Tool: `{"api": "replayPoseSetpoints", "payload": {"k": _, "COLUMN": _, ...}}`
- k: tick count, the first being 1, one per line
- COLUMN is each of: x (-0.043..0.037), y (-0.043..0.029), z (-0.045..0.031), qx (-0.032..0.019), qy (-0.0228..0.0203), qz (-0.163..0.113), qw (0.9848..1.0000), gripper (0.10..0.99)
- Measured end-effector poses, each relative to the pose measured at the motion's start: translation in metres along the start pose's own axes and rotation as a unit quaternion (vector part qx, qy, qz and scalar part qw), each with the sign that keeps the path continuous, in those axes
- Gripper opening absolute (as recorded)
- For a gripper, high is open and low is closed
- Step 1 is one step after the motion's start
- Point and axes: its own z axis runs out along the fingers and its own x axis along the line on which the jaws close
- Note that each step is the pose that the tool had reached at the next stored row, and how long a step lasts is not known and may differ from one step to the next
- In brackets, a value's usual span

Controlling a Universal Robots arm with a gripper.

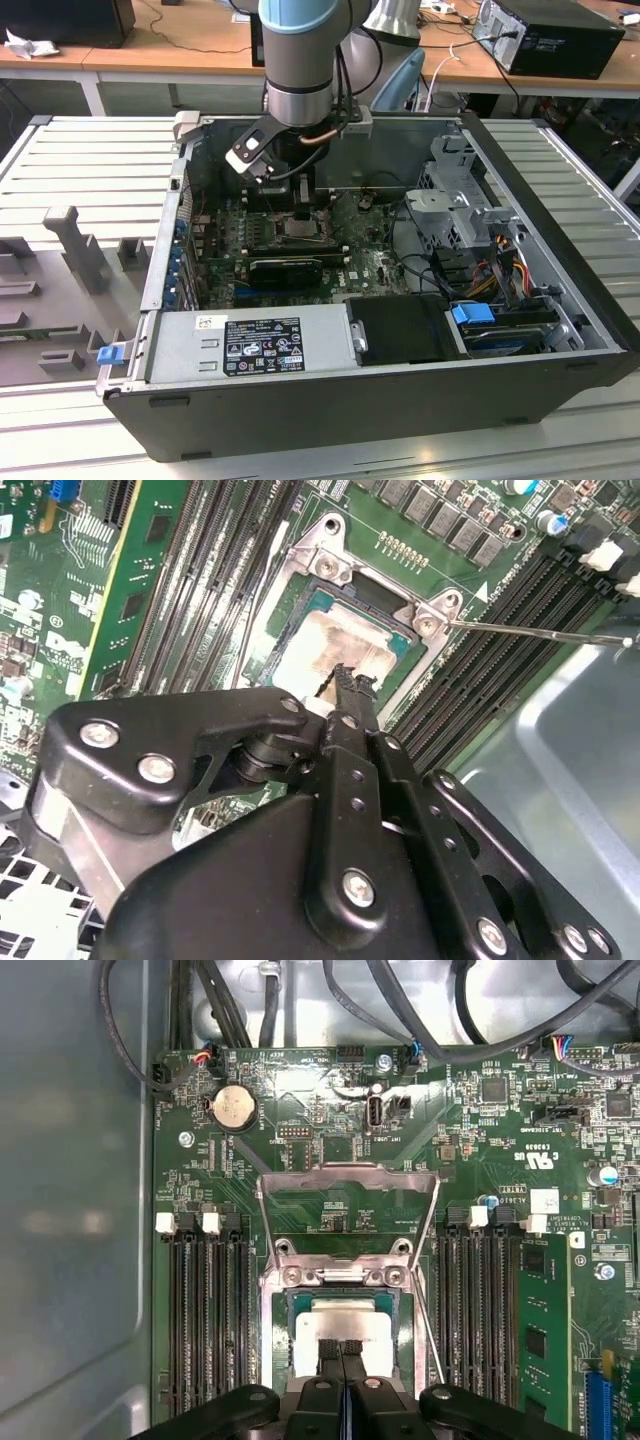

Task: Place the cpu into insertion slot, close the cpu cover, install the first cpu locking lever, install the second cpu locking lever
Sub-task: 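Place the cpu into insertion slot, then close the cpu cover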

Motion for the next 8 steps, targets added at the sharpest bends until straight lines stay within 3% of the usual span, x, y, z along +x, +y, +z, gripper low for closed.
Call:
{"api": "replayPoseSetpoints", "payload": {"k": 5, "x": 0.0003, "y": 0.0007, "z": -0.0115, "qx": 0.0001, "qy": -0.0005, "qz": 0.0, "qw": 1.0, "gripper": 0.106}}
{"api": "replayPoseSetpoints", "payload": {"k": 8, "x": 0.0004, "y": 0.0013, "z": -0.0127, "qx": 0.0004, "qy": -0.0003, "qz": 0.0, "qw": 1.0, "gripper": 0.106}}
